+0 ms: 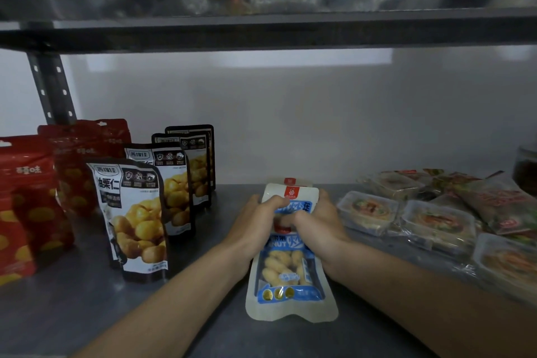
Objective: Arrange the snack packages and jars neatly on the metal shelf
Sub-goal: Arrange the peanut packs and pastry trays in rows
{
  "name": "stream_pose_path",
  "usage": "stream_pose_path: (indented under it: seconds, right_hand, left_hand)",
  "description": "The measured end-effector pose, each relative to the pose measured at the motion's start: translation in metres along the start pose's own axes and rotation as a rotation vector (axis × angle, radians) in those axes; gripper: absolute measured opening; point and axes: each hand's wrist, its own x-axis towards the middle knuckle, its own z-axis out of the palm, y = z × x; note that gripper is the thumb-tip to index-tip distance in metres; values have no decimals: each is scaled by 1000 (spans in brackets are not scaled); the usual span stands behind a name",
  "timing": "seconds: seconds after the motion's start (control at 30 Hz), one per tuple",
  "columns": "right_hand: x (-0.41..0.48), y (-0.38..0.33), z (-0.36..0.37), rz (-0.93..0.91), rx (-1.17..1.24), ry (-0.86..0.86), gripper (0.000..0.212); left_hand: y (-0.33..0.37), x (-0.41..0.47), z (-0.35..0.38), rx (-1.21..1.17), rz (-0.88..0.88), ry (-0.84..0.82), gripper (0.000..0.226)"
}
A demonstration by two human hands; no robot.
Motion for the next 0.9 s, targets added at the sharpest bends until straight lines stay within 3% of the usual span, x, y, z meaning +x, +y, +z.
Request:
stream_pose_path:
  seconds: [0.33, 0.7, 0.77, 0.83, 0.9]
  right_hand:
    - [0, -3, 2, 19, -55, -71, 50]
    - [-2, -5, -2, 28, -106, -16, 44]
    - [-4, -10, -7, -11, -178, -19, 43]
    - [-9, -19, -12, -104, -342, 0, 55]
    - [-12, -27, -20, -241, -582, 50, 78]
  left_hand:
    - [-2, -2, -6, 14, 18, 40, 21]
    - [-1, -5, -6, 165, 131, 60, 19]
    - [3, -7, -8, 271, 191, 58, 38]
    - [7, -6, -11, 396, 274, 78, 54]
    - [13, -5, -13, 518, 372, 97, 57]
